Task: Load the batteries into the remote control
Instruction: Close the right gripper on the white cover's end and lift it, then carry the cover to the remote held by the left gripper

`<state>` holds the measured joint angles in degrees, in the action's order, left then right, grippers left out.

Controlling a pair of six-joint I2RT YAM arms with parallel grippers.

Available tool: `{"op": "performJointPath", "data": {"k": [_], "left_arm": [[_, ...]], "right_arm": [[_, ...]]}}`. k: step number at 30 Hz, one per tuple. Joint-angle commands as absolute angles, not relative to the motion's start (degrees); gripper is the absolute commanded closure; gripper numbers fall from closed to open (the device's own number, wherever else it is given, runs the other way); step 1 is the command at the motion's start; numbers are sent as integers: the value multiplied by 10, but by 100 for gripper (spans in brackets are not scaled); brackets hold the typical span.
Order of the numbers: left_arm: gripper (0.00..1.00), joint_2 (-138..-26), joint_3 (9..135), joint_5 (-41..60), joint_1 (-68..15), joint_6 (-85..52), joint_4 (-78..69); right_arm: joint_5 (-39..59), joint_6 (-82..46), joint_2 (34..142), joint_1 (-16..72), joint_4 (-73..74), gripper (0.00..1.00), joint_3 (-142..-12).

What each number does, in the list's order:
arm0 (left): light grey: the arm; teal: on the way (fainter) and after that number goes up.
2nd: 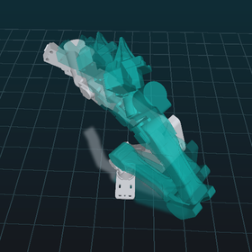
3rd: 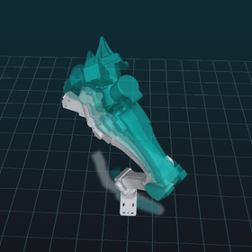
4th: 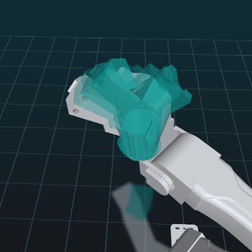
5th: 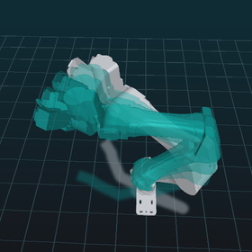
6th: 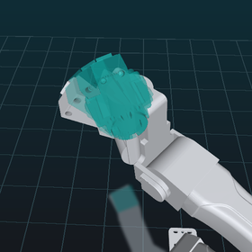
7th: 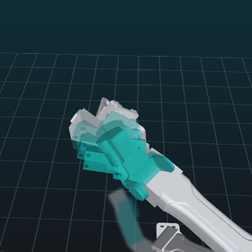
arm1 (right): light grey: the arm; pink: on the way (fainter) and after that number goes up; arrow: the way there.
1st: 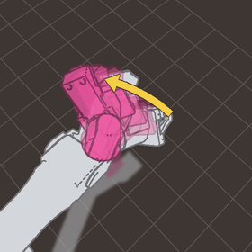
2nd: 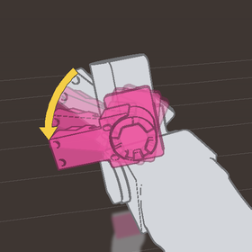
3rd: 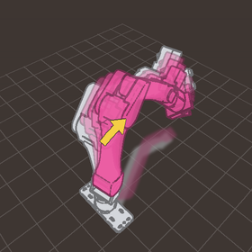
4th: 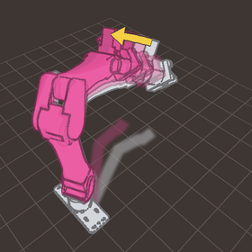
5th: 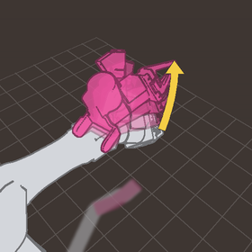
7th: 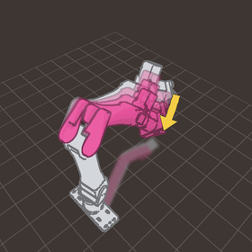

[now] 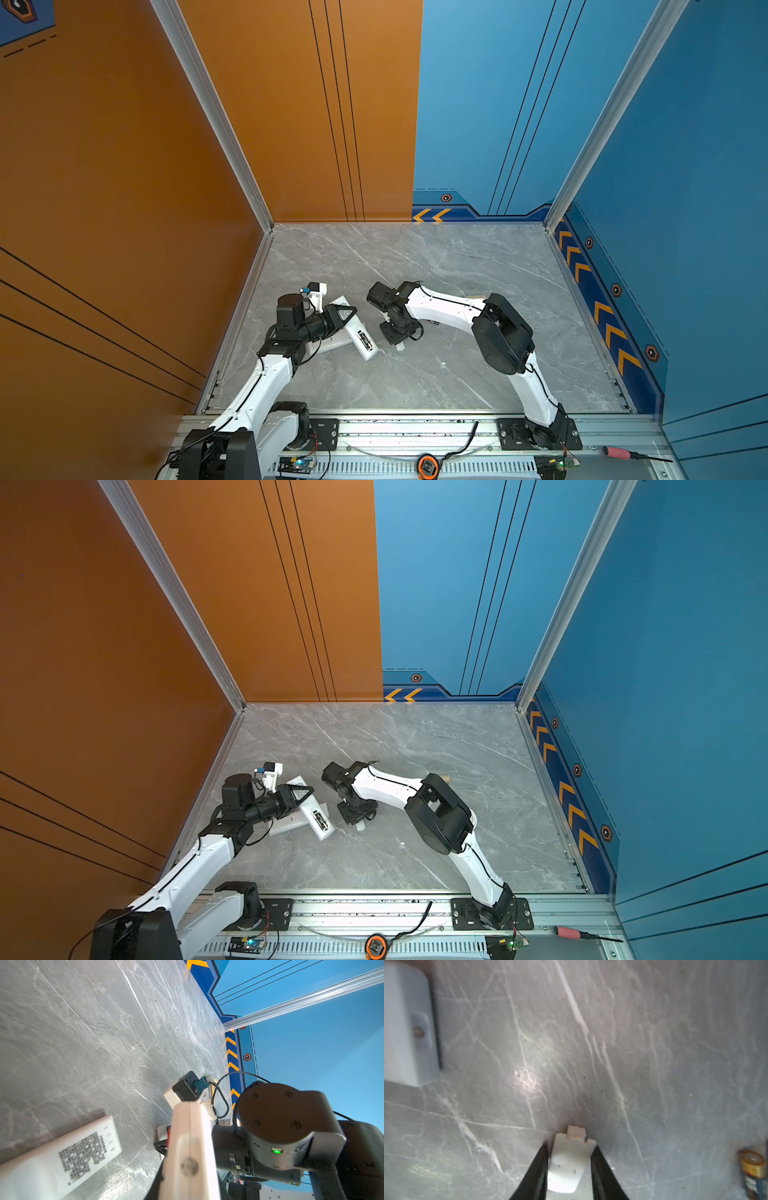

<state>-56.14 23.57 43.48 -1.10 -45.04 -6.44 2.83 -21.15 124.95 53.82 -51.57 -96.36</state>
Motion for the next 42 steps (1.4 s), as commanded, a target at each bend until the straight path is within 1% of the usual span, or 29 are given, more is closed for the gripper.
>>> {"op": "performJointPath", "data": {"k": [1,3,8,11,17,25,28,37,42], "left_arm": [[100,-556,233,440,-6,-454,-80],[100,-556,232,440,-6,-454,-80],[100,-557,232,441,-6,-453,-81],[100,-558,232,439,-6,-453,-81],[100,-557,232,441,-7,-454,-79],[100,-560,232,440,-7,-453,-80],[100,-560,233,441,-7,-453,-80],[100,-559,233,440,-8,-453,-80],[100,-560,233,440,-8,-453,-80]], "right_arm": [[24,-207,1256,531,-561,67,-925],[25,-210,1257,530,-562,67,-926],[30,-221,1274,524,-562,59,-962],[36,-223,1293,521,-563,59,-993],[40,-227,1312,519,-562,62,-1019],[24,-234,1323,529,-562,63,-1026],[18,-236,1328,533,-562,65,-1046],[0,-240,1324,534,-563,69,-1034],[-8,-236,1318,535,-565,73,-1033]]}}
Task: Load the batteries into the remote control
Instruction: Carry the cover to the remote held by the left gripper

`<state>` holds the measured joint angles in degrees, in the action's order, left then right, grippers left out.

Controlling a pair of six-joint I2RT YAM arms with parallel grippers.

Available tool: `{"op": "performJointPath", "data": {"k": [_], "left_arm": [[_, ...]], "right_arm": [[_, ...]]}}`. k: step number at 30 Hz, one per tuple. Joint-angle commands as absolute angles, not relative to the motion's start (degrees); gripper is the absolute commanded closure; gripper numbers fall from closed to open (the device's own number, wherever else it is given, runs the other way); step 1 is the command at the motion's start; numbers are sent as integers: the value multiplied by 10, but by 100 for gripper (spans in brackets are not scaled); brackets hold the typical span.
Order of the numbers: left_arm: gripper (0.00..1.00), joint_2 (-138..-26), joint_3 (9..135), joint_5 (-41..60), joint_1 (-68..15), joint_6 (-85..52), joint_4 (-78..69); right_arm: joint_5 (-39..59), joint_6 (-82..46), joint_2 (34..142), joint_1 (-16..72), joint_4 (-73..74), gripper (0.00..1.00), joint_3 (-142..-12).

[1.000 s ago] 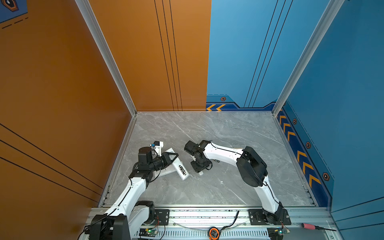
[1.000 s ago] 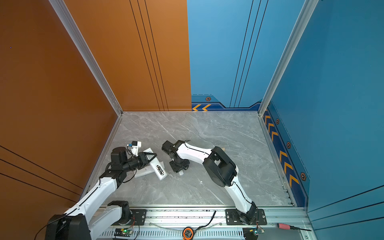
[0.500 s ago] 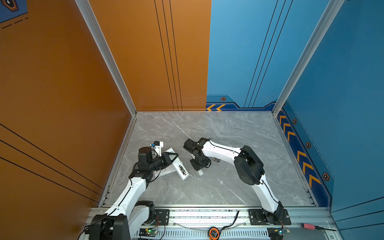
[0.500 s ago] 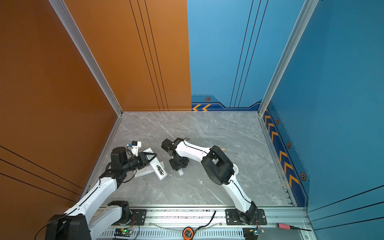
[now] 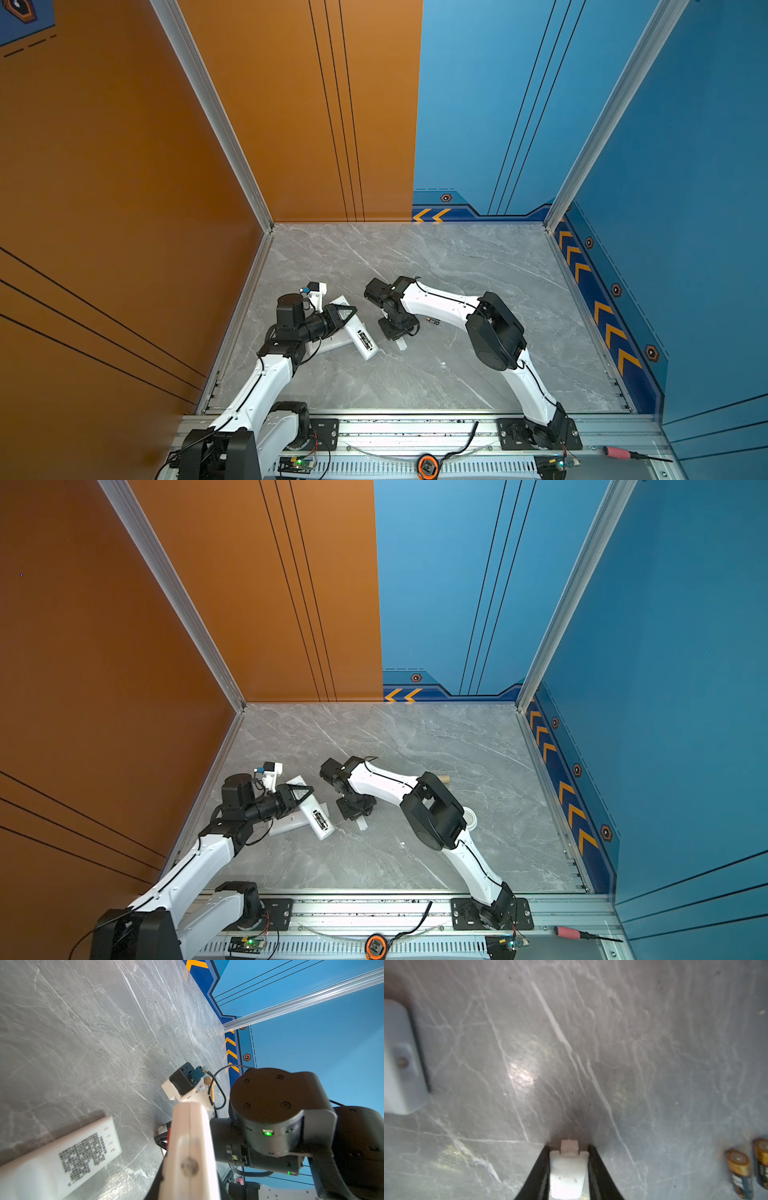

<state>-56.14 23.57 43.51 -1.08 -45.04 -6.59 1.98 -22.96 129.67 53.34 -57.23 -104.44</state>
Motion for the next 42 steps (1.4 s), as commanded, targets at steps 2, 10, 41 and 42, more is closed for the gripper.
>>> {"op": "performJointPath", "data": {"k": [2,10,41,42], "left_arm": [[100,-560,232,439,-8,-452,-79],[100,-564,239,438,-13,-448,-81],[100,-617,229,439,-72,-569,-295],[100,-615,228,440,-72,-570,-295]], "right_arm": [[-6,-233,1316,536,-565,75,-1033],[-9,-223,1257,542,-535,88,-992],[-73,-199,1048,637,-428,99,-981],[-73,-196,1051,637,-427,99,-979]]}}
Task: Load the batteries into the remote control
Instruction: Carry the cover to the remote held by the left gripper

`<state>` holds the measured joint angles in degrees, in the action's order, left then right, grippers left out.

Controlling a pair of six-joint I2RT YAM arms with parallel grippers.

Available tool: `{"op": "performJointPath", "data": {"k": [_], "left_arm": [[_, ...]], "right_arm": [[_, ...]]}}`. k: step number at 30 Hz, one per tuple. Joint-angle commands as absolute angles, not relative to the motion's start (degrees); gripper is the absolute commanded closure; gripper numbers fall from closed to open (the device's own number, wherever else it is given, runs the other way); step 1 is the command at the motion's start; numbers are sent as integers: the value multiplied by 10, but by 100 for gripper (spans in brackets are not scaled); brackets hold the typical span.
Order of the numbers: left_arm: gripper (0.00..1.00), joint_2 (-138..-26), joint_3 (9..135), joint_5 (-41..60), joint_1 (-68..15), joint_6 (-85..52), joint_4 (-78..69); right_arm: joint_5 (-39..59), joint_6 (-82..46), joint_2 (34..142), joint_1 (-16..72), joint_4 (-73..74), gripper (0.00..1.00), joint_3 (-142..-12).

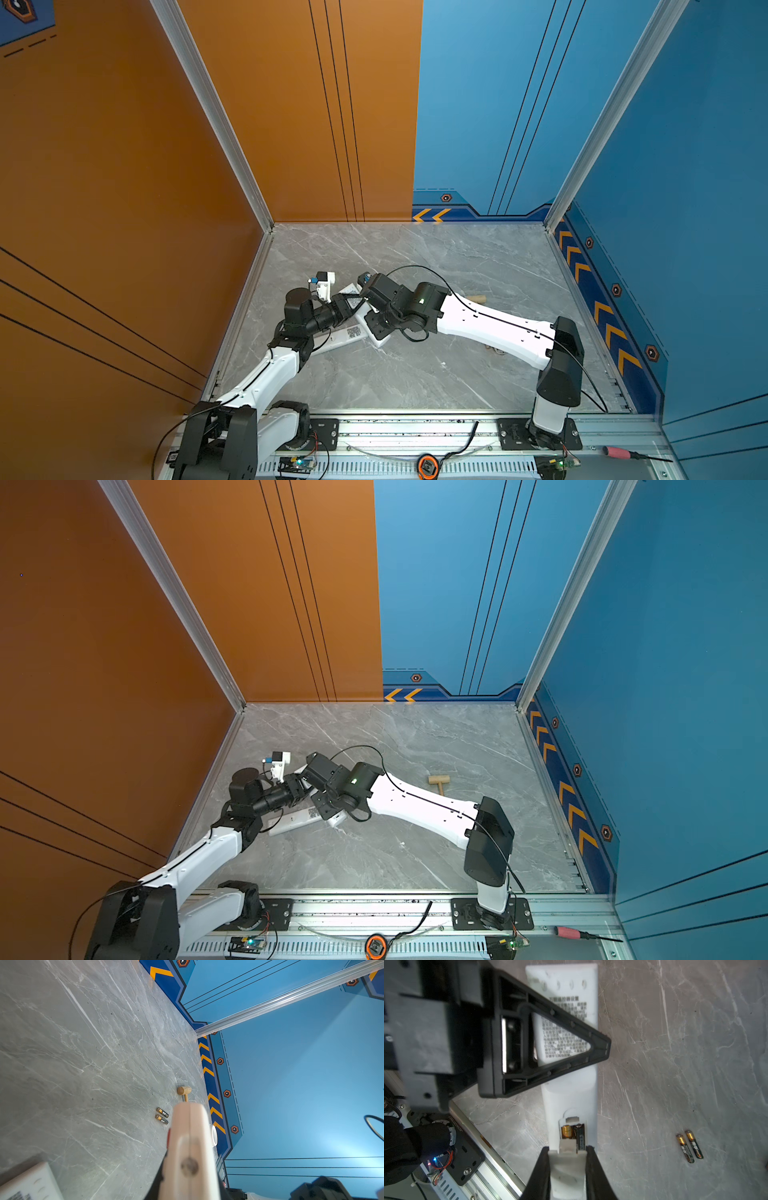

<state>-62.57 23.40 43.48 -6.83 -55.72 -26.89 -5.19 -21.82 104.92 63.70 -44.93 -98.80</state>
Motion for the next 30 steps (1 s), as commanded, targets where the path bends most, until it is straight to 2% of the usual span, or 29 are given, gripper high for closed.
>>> {"op": "performJointPath", "data": {"k": [1,30], "left_arm": [[100,-613,226,440,-72,-570,-295],[100,-615,226,465,-61,-614,-352]], "right_arm": [[-74,-193,1052,637,-425,99,-977],[-74,-187,1027,628,-359,100,-892]]}}
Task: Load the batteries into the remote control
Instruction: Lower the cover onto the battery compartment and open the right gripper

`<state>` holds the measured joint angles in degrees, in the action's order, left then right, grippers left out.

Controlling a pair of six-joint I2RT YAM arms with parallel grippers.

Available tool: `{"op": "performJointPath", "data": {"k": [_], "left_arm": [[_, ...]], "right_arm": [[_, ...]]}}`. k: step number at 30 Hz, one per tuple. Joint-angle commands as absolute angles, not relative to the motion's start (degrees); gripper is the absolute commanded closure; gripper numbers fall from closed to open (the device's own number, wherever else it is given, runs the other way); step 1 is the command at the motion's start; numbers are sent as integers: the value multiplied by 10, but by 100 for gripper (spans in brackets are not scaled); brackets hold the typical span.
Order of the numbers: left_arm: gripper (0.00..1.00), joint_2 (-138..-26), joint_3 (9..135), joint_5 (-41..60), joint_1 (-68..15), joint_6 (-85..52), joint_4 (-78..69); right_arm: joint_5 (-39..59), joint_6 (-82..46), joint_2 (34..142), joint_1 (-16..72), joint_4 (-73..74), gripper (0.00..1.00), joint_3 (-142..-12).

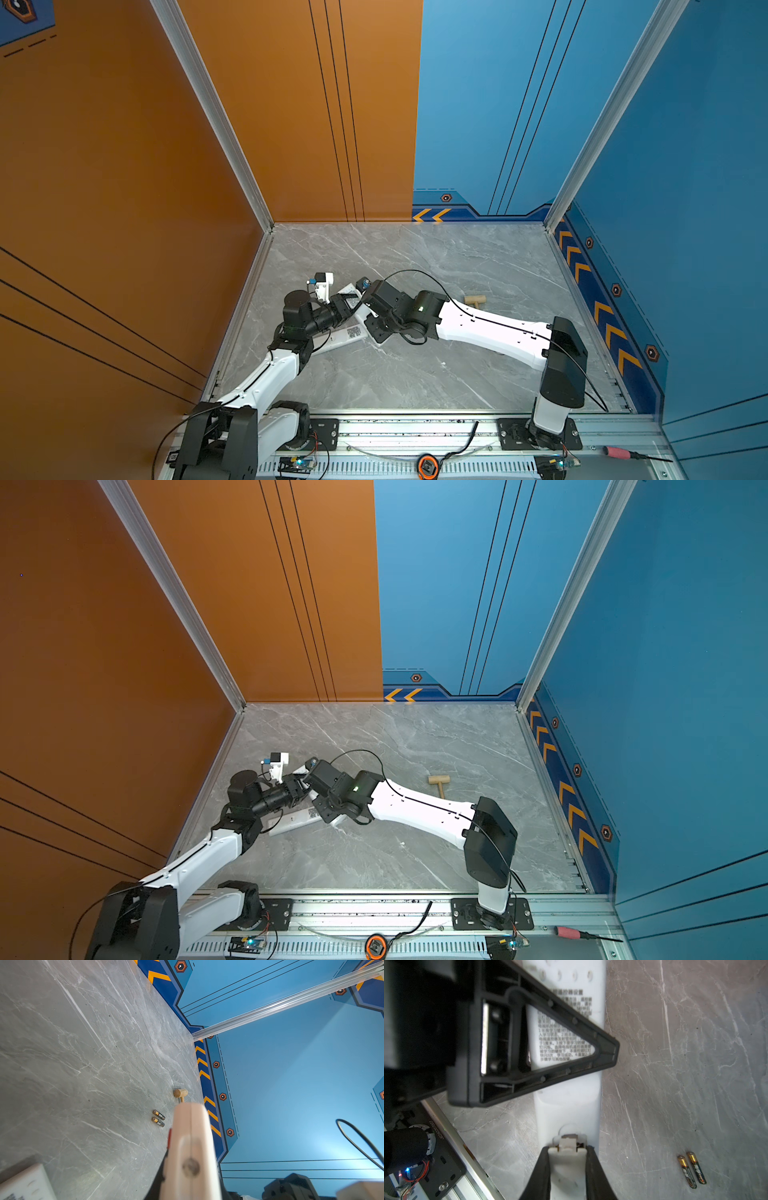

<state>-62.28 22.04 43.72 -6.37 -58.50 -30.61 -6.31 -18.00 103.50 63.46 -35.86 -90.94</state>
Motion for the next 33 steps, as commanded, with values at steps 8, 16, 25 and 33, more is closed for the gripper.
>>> {"op": "performJointPath", "data": {"k": [8,16,25,33], "left_arm": [[100,-614,224,478,-53,-620,-358],[100,-610,219,494,-34,-639,-380],[100,-611,226,512,-22,-638,-380],[100,-608,222,521,-17,-635,-380]], "right_arm": [[-62,-192,1017,623,-334,100,-876],[-34,-194,1008,624,-312,95,-846],[-33,-193,1013,631,-311,74,-845],[-45,-191,1010,636,-313,58,-852]]}}
